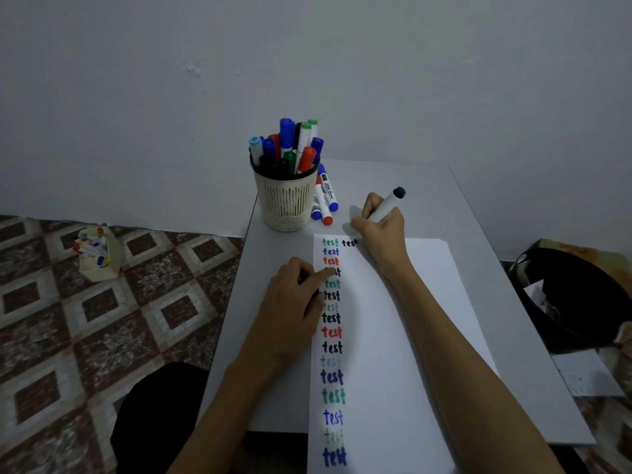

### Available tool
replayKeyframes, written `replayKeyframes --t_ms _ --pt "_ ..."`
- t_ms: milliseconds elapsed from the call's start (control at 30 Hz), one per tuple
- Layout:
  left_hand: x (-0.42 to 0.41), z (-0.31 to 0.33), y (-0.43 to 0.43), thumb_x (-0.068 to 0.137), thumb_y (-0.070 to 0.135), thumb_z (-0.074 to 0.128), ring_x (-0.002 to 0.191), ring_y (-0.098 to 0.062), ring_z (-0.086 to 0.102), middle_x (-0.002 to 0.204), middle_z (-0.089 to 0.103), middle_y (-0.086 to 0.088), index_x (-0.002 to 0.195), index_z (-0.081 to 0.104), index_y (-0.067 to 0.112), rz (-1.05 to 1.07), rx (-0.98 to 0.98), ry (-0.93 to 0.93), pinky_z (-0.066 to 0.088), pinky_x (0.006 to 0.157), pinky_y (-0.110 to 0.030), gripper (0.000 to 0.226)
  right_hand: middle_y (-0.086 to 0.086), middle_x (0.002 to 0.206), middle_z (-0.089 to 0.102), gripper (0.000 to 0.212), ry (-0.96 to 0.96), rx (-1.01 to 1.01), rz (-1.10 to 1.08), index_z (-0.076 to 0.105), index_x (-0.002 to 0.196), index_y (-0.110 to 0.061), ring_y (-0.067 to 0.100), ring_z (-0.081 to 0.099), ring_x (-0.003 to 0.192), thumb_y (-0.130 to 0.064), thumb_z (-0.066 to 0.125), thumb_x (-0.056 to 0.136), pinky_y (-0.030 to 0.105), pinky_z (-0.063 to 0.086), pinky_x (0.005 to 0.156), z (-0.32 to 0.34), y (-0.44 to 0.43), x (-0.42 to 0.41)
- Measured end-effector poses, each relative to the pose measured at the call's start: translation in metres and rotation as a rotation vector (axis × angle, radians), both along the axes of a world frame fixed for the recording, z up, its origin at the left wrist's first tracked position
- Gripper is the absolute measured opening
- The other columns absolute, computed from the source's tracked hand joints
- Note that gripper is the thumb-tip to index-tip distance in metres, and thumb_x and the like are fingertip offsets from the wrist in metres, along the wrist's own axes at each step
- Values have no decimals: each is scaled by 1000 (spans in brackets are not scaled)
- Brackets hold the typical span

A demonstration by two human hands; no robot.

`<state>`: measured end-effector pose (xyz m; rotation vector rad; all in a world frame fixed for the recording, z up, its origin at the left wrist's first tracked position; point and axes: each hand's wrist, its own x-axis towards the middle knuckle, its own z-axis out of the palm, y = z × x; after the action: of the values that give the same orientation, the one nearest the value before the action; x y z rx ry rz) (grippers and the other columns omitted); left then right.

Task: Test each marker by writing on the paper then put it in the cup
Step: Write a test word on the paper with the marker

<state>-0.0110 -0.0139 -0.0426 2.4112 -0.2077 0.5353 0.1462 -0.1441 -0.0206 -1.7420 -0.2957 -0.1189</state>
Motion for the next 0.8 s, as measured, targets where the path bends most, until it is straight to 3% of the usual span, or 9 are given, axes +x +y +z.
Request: replayKeyframes --t_ms 233,333,400,500,567,667,800 --pt "1 -2 1 92 34 36 92 -15 49 103 43 -1 142 34 16 -27 -34 -6 51 80 -35 53 3 57 37 38 48 28 49 36 60 -12 19 39 56 15 58 72 29 40 56 4 1 -2" --pt "0 -1 2 94 29 44 94 -15 50 103 35 2 144 30 20 -22 -140 4 53 82 -31 53 3 55 41 35 108 245 20 39 63 -11 13 40 51 15 58 76 30 47 59 6 -3 -1" --pt "-2 4 2 95 20 49 94 -9 51 101 35 1 145 27 20 -12 -208 14 53 82 -23 55 7 59 45 33 202 407 40 44 68 -14 16 44 53 4 69 79 34 51 63 10 -6 0" --pt "-3 8 3 93 18 53 92 0 53 102 40 1 146 22 16 28 -284 40 49 78 -12 61 7 63 50 32 309 476 123 49 70 -15 17 46 54 -5 78 75 27 48 53 18 -7 -3" --pt "-4 11 4 91 23 57 91 -4 56 100 48 3 143 32 15 59 -386 42 50 76 -15 58 8 70 60 22 291 433 140 56 75 -12 19 58 64 -2 75 77 26 51 55 27 -9 -12" --pt "-8 17 4 85 17 65 91 -1 62 98 61 9 120 56 17 108 -586 17 48 76 -12 36 12 83 72 12 321 513 249 61 90 -4 27 71 78 4 53 88 31 57 63 45 -17 -33" --pt "-11 21 6 79 6 70 88 -1 65 95 68 8 97 64 18 134 -757 15 49 76 -13 23 15 73 68 11 305 474 337 57 83 -4 25 68 64 6 52 83 28 54 51 56 -29 -67"
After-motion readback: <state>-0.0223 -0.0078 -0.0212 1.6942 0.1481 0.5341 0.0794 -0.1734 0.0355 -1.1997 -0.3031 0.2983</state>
